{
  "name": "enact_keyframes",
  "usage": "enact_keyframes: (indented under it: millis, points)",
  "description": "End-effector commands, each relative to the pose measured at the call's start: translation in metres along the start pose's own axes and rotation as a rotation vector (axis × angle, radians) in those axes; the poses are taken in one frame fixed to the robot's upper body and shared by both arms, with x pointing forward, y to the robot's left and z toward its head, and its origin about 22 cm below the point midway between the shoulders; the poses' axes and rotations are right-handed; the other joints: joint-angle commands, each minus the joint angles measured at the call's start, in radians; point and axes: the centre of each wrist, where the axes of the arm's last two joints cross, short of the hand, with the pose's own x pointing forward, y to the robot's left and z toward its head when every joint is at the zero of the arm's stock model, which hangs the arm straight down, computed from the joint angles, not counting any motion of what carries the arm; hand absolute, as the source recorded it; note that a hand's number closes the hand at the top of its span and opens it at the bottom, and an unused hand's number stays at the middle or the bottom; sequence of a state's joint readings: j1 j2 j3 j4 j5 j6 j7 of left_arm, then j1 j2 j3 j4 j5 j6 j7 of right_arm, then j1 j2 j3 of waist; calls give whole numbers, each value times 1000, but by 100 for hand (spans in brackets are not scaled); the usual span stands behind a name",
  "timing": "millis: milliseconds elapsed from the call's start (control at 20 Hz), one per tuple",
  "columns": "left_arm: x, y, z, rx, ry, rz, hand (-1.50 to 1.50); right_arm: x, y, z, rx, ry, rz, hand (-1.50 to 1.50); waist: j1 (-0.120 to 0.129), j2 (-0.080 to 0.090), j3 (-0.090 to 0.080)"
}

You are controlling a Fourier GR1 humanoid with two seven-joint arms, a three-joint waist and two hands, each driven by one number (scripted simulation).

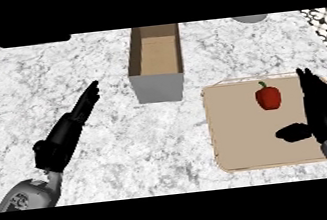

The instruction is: Pick the bell pepper from the tray and place it in the cardboard box

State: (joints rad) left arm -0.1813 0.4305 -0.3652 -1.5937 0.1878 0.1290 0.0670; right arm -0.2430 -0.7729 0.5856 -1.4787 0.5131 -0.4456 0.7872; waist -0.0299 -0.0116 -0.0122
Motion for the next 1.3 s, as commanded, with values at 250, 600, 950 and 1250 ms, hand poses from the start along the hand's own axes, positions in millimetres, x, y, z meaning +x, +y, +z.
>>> enact_keyframes:
  millis: [250, 600, 950, 1250]
  points:
    - [3, -15, -12, -26, -24, -6, 0, 90, -49, 37, 90, 165, 1, -150, 25, 8, 11]
    - [-8, -11, -10, -46, -36, 12, 0, 102, -16, 13, 99, 197, 5, -150, 37, 13, 12]
    - [-1, -5, -25, -31, -33, 7, 0, 85, -10, -8, 161, 260, 26, -150, 32, 12, 12]
    - [-1, -2, -23, -34, -23, 9, 0, 58, -8, -10, 99, 216, 7, -150, 28, 11, 12]
